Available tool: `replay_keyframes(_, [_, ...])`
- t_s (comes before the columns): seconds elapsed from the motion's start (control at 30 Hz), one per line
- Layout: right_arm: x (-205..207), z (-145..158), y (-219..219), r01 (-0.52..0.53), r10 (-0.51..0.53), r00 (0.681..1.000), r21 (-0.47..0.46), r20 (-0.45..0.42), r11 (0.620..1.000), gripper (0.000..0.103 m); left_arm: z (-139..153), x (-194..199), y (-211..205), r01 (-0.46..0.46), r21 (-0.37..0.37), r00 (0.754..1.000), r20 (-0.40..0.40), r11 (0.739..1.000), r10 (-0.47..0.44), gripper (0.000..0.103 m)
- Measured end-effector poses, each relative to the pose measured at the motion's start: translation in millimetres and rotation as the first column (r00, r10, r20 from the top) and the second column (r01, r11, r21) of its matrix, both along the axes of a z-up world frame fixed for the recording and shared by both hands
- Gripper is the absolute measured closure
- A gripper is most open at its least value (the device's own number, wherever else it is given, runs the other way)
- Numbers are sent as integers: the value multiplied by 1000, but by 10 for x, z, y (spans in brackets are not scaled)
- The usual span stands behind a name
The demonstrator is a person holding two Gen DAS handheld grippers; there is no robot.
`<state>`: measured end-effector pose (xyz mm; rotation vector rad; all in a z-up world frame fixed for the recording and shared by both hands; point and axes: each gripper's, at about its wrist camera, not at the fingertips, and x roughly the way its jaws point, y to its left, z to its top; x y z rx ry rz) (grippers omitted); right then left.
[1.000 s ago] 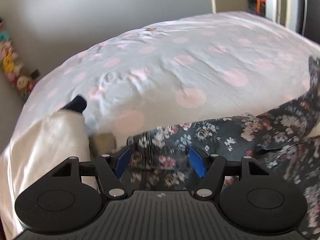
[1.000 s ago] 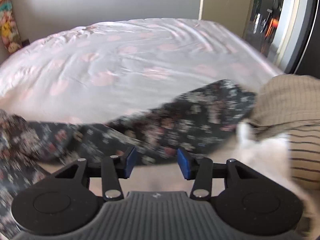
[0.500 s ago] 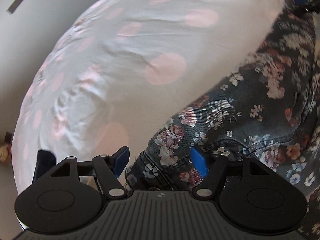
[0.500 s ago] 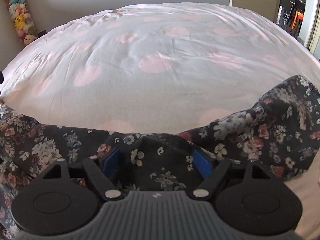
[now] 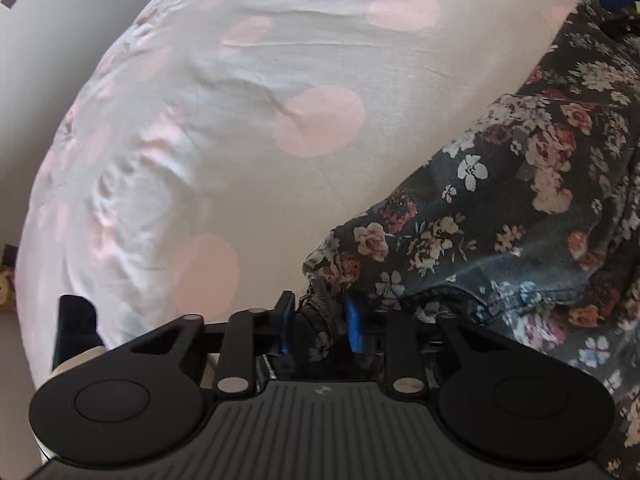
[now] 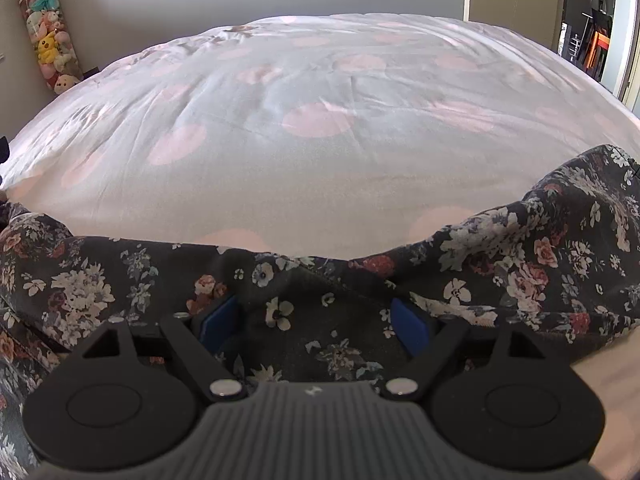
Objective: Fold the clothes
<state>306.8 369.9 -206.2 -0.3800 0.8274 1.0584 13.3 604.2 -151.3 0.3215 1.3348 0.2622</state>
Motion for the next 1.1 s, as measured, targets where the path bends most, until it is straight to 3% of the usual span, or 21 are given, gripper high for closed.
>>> replay_keyframes(0.07, [-5, 12, -31, 4, -4, 1000, -1, -1, 1000, 19, 120, -62, -108, 11, 20, 1000, -1, 1000, -11, 87])
replay_keyframes(0.17, [-13, 39, -84, 17, -17, 1000, -4, 8, 1000, 38, 412, -222, -362, 45, 41, 999, 13, 998, -45, 88])
replay_keyframes(0.23, [-23, 56, -126, 15, -15, 1000, -9, 20, 1000, 76, 617, -372, -571, 76, 44, 996, 33, 996, -78, 88])
replay_keyframes(0.3, [-18, 67, -176, 10, -10, 1000, -13, 9, 1000, 94, 777, -554, -797, 101, 42, 993, 53, 994, -103, 88])
replay_keyframes(0.33, [-4, 69, -213, 17, -17, 1000, -11, -12, 1000, 96, 832, -659, -932, 119, 40, 991, 56, 992, -121, 88])
replay_keyframes(0.5, [-3, 121, -377, 56, -56, 997, -1, -57, 998, 98, 761, -1116, -1499, 168, -47, 985, 36, 985, -166, 88])
replay_keyframes(0.77, [-386, 446, -575, 4, -12, 993, 71, 119, 997, 92, 157, -1463, -2090, 170, -174, 981, -63, 970, -184, 87])
replay_keyframes(0.9, [-692, 561, -620, -89, 64, 968, 95, 241, 991, 89, 95, -1493, -2184, 183, -178, 978, -67, 967, -197, 78])
replay_keyframes(1.0, [-859, 569, -608, -157, 127, 943, 74, 309, 985, 72, 174, -1513, -2243, 201, -183, 975, -54, 963, -214, 68])
replay_keyframes(1.1, [-860, 515, -573, -161, 138, 941, 51, 309, 986, 71, 350, -1553, -2256, 210, -188, 977, -1, 960, -214, 55])
